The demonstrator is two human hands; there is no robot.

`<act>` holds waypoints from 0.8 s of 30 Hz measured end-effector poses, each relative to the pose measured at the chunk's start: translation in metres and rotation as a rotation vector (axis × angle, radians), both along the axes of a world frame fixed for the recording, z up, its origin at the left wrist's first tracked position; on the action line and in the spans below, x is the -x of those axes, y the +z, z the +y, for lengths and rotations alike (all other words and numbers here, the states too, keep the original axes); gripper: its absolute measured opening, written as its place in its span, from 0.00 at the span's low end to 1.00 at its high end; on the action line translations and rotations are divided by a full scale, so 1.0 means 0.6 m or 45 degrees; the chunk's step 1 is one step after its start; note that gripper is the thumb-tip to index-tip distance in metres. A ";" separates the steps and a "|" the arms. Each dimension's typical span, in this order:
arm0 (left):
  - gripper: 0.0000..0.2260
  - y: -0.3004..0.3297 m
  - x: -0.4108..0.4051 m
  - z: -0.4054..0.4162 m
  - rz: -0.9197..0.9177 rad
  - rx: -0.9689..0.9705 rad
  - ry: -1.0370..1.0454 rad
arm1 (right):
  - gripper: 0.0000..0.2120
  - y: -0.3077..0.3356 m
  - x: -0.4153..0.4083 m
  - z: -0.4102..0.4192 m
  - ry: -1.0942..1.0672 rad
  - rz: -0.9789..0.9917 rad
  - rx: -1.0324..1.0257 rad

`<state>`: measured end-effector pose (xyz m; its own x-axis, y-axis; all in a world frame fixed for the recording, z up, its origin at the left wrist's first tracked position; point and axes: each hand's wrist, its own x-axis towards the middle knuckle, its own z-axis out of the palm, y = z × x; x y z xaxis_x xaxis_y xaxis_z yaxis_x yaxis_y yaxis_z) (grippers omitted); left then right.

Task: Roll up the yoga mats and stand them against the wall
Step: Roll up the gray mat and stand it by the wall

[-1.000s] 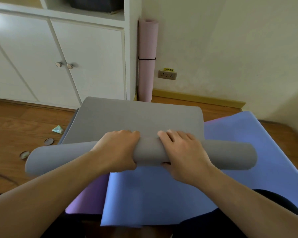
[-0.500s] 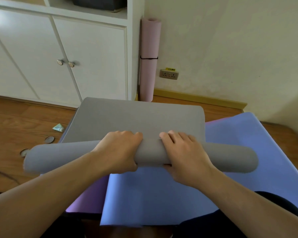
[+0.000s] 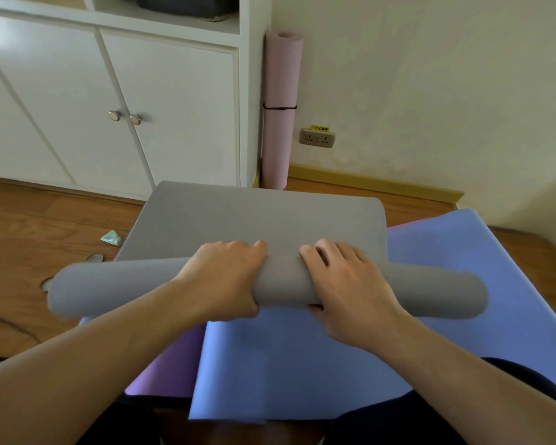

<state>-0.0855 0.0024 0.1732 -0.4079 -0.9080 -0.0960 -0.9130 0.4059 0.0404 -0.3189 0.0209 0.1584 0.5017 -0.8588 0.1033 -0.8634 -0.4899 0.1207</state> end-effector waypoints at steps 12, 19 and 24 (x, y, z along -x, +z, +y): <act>0.20 -0.016 0.009 0.011 -0.014 0.149 -0.070 | 0.30 0.006 0.002 0.000 -0.028 -0.018 -0.096; 0.24 -0.001 -0.014 0.006 0.041 -0.233 0.010 | 0.32 0.004 -0.009 0.004 -0.007 0.083 -0.093; 0.25 -0.022 0.002 0.020 -0.003 0.003 -0.047 | 0.24 0.017 -0.009 0.005 -0.063 0.080 -0.190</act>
<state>-0.0869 0.0145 0.1599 -0.4408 -0.8926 -0.0946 -0.8976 0.4393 0.0373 -0.3134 0.0240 0.1685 0.4596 -0.8863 -0.0572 -0.8801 -0.4631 0.1045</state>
